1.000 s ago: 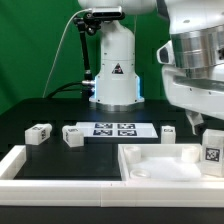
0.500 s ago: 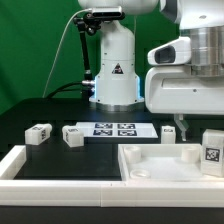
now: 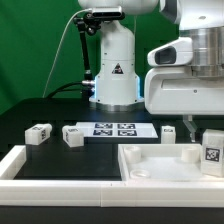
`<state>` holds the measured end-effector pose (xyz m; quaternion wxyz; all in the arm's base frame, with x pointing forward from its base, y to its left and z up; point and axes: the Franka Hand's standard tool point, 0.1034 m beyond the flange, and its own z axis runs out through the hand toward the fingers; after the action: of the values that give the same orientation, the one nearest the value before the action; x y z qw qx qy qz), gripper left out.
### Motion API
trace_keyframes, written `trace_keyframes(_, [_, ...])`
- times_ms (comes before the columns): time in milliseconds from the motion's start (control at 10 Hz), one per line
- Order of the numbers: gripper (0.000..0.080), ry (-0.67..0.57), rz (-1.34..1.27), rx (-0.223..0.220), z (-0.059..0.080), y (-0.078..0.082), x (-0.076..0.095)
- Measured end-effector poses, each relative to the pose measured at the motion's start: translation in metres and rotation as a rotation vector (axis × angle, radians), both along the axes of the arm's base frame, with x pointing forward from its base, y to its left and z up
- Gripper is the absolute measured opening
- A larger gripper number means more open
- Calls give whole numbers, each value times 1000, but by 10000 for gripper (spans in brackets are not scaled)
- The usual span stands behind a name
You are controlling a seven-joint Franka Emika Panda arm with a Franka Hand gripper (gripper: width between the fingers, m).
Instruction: Assemble one leg
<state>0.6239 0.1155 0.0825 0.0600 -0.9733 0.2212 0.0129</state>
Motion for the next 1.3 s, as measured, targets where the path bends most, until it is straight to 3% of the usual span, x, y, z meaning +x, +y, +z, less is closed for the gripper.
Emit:
trace_keyframes(100, [292, 4, -32, 0, 0, 0, 0])
trace_keyframes(300, [292, 11, -118, 4, 0, 0, 0])
trace_keyframes(700, [292, 59, -630, 15, -1, -1, 0])
trace_keyframes(1300, [294, 167, -1448, 89, 1, 4, 3])
